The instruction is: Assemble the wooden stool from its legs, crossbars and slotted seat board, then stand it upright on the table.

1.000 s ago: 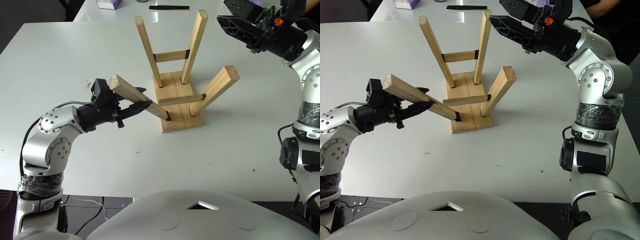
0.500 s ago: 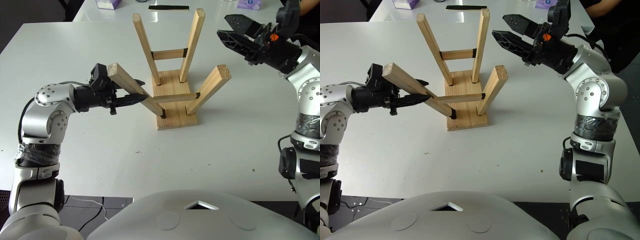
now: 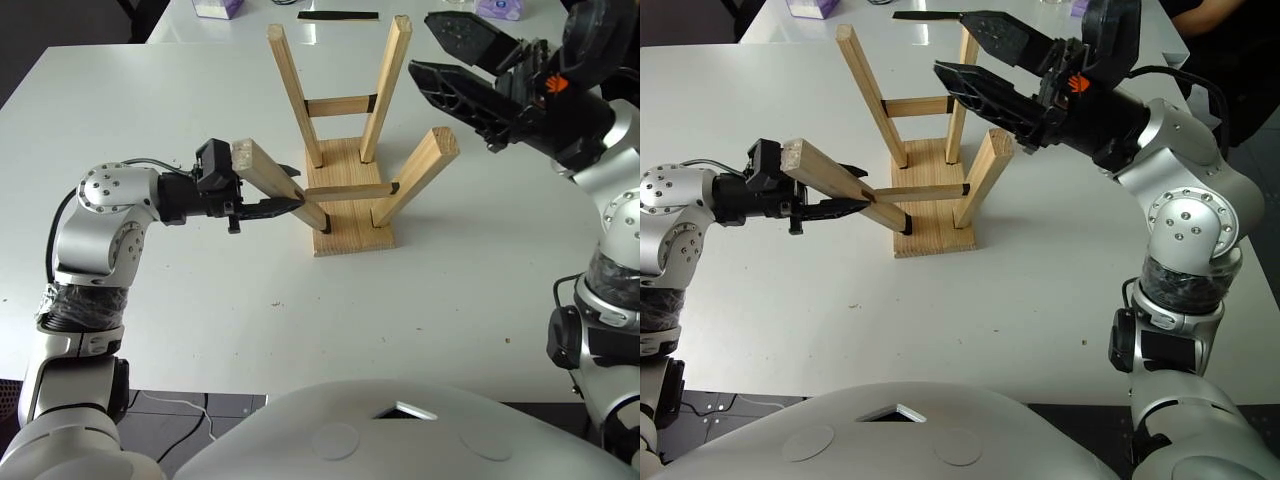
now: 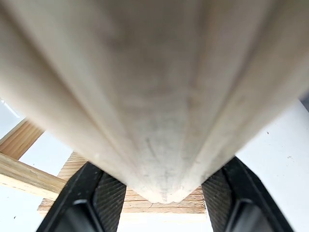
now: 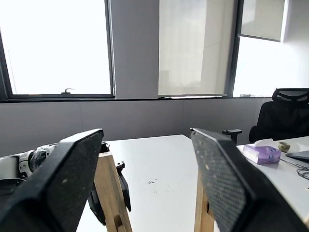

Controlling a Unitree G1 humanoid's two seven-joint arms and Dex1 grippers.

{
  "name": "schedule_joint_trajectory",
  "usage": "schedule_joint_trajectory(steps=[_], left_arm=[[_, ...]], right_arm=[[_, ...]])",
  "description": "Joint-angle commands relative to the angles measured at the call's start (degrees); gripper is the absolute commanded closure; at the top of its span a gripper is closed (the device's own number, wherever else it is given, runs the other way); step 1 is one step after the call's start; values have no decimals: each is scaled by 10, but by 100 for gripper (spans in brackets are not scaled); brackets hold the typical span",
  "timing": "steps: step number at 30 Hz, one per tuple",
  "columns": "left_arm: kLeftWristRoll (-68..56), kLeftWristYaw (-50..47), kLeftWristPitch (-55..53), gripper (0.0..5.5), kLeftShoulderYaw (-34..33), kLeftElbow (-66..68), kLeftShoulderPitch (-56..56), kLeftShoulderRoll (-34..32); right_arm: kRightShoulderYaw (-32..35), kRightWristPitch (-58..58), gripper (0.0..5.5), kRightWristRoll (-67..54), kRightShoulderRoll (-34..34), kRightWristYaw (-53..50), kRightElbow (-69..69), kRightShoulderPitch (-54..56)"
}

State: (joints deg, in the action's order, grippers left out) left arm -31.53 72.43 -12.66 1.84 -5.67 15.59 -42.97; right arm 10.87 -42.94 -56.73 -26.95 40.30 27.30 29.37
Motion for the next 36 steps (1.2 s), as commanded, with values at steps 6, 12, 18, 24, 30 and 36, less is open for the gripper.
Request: schedule_joint_trajectory(steps=[6,12,18,24,30,36], left_arm=[[38,-67,-84,345,23,-26,-1,-5],[34,-109,-113,345,25,-80,-17,-4],[54,-103,-131,345,50,-70,10,-19],[71,-80,-147,345,86,-40,51,-33],[71,-71,-158,345,105,-54,62,-48],[73,-107,-179,345,105,-66,57,-43]], right_arm=[[-106,-15,218,33,43,-162,122,20],[-187,21,280,181,53,-231,114,2],[-263,73,378,318,54,-245,87,-20],[-318,133,472,423,46,-228,50,-50],[-323,143,550,469,69,-236,53,-68],[-338,116,550,469,54,-196,77,-94]])
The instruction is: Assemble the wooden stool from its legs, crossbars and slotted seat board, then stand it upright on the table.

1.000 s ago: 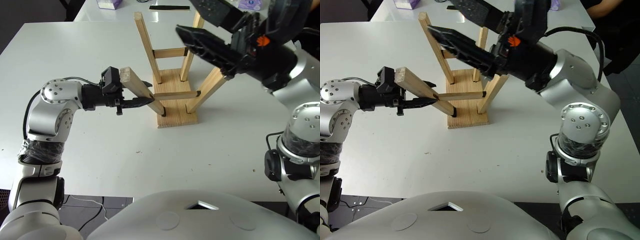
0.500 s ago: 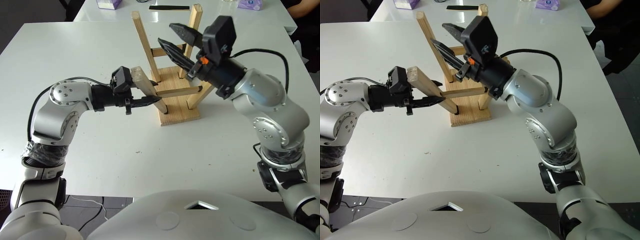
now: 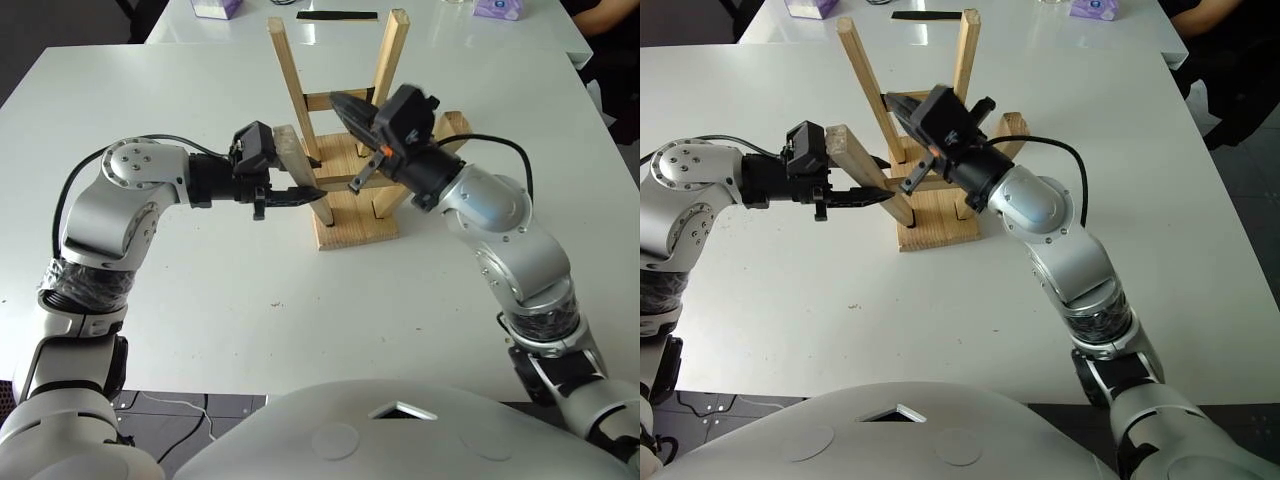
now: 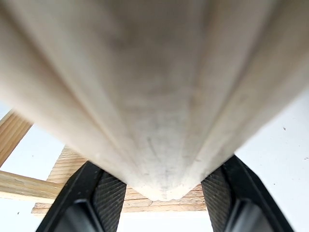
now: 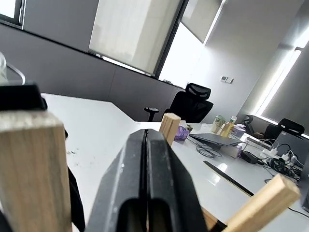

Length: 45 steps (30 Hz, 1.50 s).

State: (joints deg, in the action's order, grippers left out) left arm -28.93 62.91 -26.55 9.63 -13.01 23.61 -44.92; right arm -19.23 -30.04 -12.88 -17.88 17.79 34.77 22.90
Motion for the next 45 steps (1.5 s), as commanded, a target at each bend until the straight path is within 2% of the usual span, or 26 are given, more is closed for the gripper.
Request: schedule_joint_trajectory(steps=[1,7,9,12,15,17,19,21,23,26,29,32,34,36,40,41,45], left_arm=[[49,-15,-41,345,28,8,-25,-23],[40,-41,-59,345,30,-18,-51,-17],[39,-44,-62,345,36,-23,-51,-15],[36,-47,-66,345,41,-30,-50,-17],[47,-51,-63,345,49,-18,-43,-15],[54,-47,-60,345,56,-9,-38,-18],[52,-42,-58,345,56,-6,-39,-22],[50,-37,-50,345,50,-1,-44,-29],[52,-22,-21,345,45,7,-51,-36],[56,-2,12,345,41,22,-53,-44],[48,24,37,345,32,37,-54,-51],[47,39,51,345,38,56,-40,-42],[46,48,59,345,45,67,-32,-30],[44,56,66,345,44,65,-38,-26],[18,36,81,345,-5,51,-63,-27],[0,33,77,309,-26,41,-72,-30],[-33,22,56,253,-86,11,-106,-45]], right_arm=[[-55,-12,550,48,-53,37,-2,-43],[-124,-16,550,143,-102,46,-41,-99],[-149,-15,550,168,-99,43,-59,-110],[-113,-36,550,141,-62,45,-38,-99],[-25,-47,550,63,-14,52,-3,-67],[92,-70,550,-46,37,41,23,-16],[234,-90,550,-178,55,9,29,49],[346,-99,550,-258,16,-3,12,88],[395,-108,550,-234,-54,11,-28,73],[355,-126,550,-158,-145,58,-66,-30],[234,-111,550,-132,-172,111,-26,-136],[118,-128,550,-163,-89,92,42,-153],[77,-147,550,-203,-14,56,81,-141],[76,-158,550,-210,2,41,95,-144],[150,-156,550,-166,-77,72,33,-167],[170,-145,550,-159,-100,89,13,-171],[207,-97,550,-146,-153,154,-49,-176]])
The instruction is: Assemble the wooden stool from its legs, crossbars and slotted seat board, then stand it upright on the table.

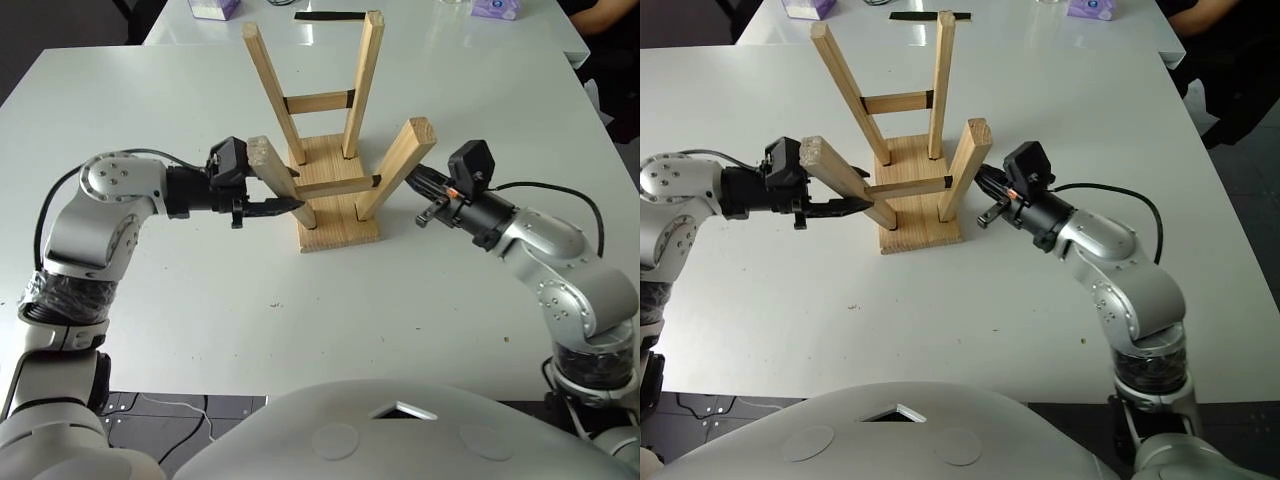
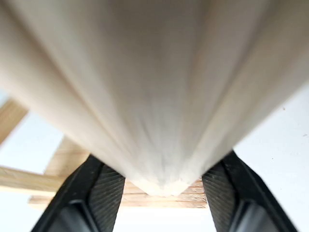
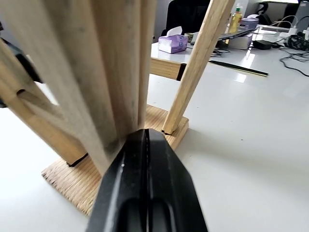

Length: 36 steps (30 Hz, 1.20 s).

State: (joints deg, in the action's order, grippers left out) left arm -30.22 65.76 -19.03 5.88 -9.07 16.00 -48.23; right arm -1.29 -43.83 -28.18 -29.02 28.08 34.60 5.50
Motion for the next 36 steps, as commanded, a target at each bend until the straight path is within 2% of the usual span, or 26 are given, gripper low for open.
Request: schedule_joint_trajectory(steps=[1,3,8,11,14,16,19,23,26,31,36], left_arm=[[-21,-12,-22,235,-62,-37,-41,-16],[-14,-30,-27,218,-87,-53,-62,-22],[-5,-69,-47,218,-168,-100,-152,-38],[-6,-111,-66,218,-226,-123,-216,-23],[10,-165,-80,218,-239,-132,-251,2],[24,-214,-88,218,-237,-131,-260,32],[44,-335,-119,260,-227,-142,-239,107],[24,-455,-124,321,-168,-256,-242,242],[37,-520,-138,367,-117,-298,-251,306],[58,-579,-136,439,-77,-321,-263,358],[82,-590,-122,528,-71,-313,-279,364]], right_arm=[[31,53,550,11,-47,62,-64,1],[28,72,550,22,-53,73,-92,10],[18,105,550,33,-41,84,-114,24],[1,136,550,49,-24,88,-148,47],[-9,153,550,65,-9,84,-185,66],[-11,160,550,68,2,80,-198,75],[-14,156,550,59,21,78,-194,77],[-9,127,550,39,32,66,-145,44],[-3,93,550,16,46,44,-97,25],[0,49,550,-14,57,16,-41,8],[-12,32,550,-34,56,22,-18,-4]])
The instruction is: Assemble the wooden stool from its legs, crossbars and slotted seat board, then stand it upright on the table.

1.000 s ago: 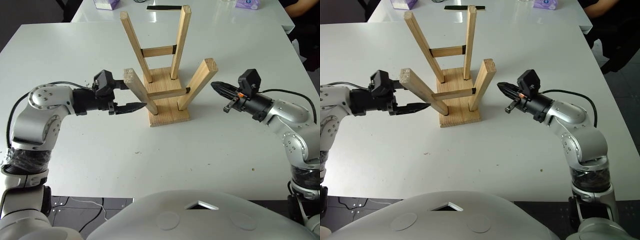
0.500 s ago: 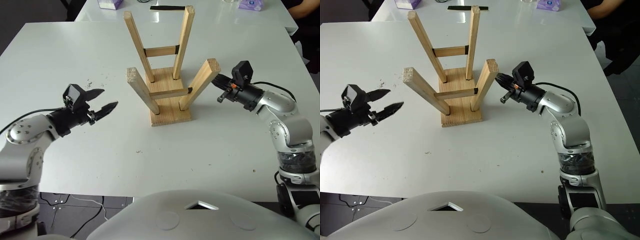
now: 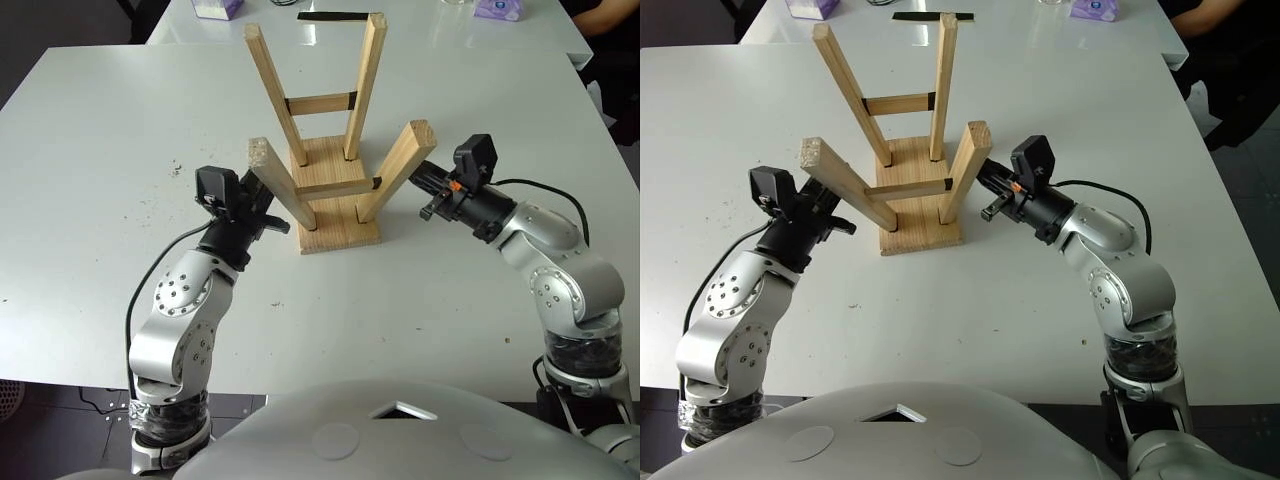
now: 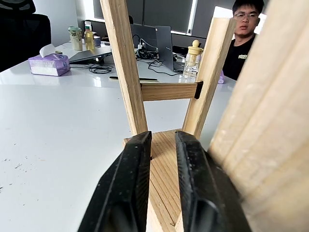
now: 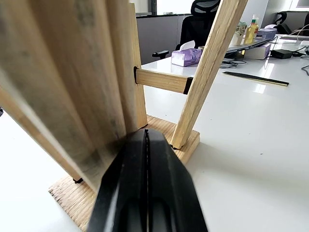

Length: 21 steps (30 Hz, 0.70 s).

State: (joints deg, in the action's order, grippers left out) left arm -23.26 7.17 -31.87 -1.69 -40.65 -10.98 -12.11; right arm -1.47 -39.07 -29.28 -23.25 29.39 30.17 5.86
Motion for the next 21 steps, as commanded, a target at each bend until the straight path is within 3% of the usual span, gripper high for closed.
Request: schedule_joint_trajectory(steps=[1,8,12,18,21], left_arm=[[15,-3,9,540,3,5,-10,3],[19,0,10,548,19,21,6,13],[17,-15,6,548,-8,20,13,18],[-71,-56,-18,548,-189,38,58,6],[-135,-55,-40,548,-246,52,113,-26]], right_arm=[[-12,-19,550,-27,-2,10,32,-11],[-1,-21,550,-27,5,-16,41,-33],[28,-2,550,-7,11,-45,5,-24],[123,-4,550,-84,40,-75,-22,54],[144,-16,550,-139,36,-62,-33,119]])
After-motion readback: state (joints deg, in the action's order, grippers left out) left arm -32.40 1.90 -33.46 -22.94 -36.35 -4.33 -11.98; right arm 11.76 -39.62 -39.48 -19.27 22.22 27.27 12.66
